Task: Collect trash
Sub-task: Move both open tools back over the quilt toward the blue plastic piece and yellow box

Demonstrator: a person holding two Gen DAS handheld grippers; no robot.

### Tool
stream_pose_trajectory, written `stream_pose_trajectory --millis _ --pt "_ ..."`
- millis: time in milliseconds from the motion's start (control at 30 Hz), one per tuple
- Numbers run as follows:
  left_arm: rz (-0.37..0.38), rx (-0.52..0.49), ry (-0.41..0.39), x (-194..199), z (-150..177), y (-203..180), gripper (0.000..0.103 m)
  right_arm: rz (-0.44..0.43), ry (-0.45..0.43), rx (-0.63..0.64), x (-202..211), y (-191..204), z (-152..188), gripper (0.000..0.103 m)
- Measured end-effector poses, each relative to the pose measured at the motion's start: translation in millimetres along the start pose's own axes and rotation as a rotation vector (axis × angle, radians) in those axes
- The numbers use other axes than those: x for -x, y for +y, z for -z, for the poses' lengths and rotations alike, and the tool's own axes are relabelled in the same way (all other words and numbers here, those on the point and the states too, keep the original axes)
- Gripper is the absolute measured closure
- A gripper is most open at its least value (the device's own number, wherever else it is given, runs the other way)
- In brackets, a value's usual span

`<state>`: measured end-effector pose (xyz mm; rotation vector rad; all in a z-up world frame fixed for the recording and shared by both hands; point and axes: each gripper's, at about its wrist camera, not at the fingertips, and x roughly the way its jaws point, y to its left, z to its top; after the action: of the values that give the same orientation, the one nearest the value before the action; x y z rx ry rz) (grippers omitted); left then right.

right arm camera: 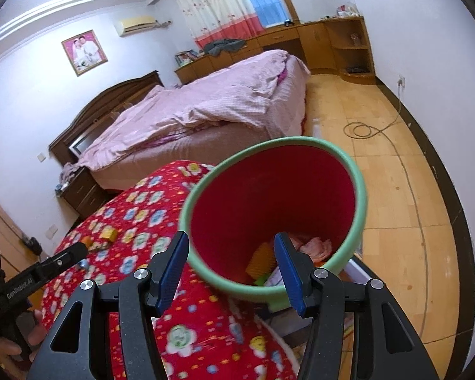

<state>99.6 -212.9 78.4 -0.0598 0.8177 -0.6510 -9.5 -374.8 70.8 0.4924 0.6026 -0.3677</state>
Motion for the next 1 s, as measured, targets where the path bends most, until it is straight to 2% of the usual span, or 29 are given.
stream_pose_trajectory --millis 167,567,700,833,1000 --pt "-0.016 0.054 -0.014 25.4 7.3 26.0 0.042 -0.024 0.003 0.026 4.4 23.0 6.9 0.045" --pt "-0.142 0.217 -0.08 73.3 24.9 100.9 0.042 -0.134 0.059 0.09 -2.7 82.7 20.0 0.045" --pt "-0.193 0.259 -0.085 76.0 29.3 122.2 0.042 -0.146 0.082 0.093 -9.5 93.2 26.8 0.045" --pt "-0.206 0.322 -0.078 72.3 33.5 144.7 0.042 -0.141 0.098 0.105 -17.4 99.6 33.3 0.045" --pt "-0.237 0.352 -0.062 55.2 28.6 161.8 0.042 -0.139 0.113 0.102 -29.3 100.8 38.0 0.045"
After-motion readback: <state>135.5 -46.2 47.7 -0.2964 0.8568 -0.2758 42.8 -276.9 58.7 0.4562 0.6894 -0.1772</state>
